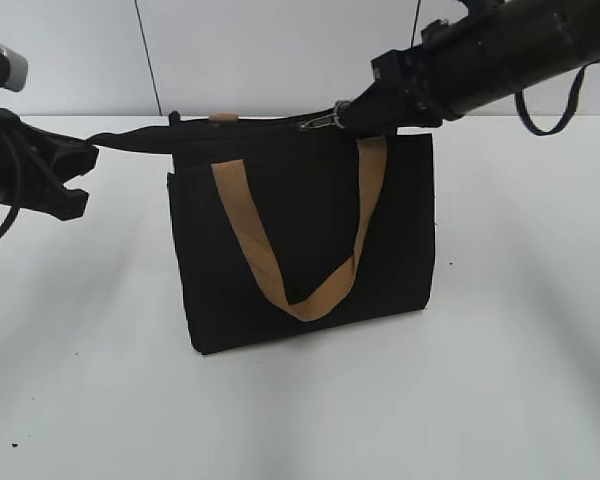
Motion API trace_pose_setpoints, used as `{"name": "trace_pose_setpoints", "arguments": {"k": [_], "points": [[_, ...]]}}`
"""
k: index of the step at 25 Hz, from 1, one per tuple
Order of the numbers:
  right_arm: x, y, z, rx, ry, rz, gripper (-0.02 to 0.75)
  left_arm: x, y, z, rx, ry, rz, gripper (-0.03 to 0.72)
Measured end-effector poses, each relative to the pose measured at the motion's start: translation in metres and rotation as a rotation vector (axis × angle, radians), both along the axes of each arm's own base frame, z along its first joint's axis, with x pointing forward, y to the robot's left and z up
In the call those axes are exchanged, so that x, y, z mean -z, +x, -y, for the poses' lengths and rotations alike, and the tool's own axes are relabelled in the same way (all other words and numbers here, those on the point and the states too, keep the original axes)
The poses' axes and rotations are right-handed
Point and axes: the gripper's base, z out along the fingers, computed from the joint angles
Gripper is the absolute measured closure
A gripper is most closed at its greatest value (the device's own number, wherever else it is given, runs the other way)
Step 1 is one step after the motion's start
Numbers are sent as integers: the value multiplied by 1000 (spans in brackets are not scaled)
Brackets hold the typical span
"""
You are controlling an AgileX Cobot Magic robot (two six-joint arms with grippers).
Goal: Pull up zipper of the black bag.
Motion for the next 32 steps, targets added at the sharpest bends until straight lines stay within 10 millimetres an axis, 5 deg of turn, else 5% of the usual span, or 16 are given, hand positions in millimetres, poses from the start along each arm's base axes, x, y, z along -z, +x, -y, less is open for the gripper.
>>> {"name": "trace_pose_setpoints", "arguments": {"k": [9, 20, 23, 28, 32], "points": [[-16, 2, 44, 83, -92, 34, 751, 1, 0, -1, -5, 5, -6, 662], [-15, 0, 46, 69, -107, 18, 729, 0, 1, -1, -32, -29, -14, 661], [-16, 0, 47, 68, -114, 22, 580, 0, 2, -4, -118, -121, -49, 583], [-16, -4, 47, 31, -118, 3, 228, 2, -2, -7, -253, -211, -157, 302], [-16, -11, 45, -10, -116, -47, 161, 0, -14, -4, -316, -217, -252, 260]]}}
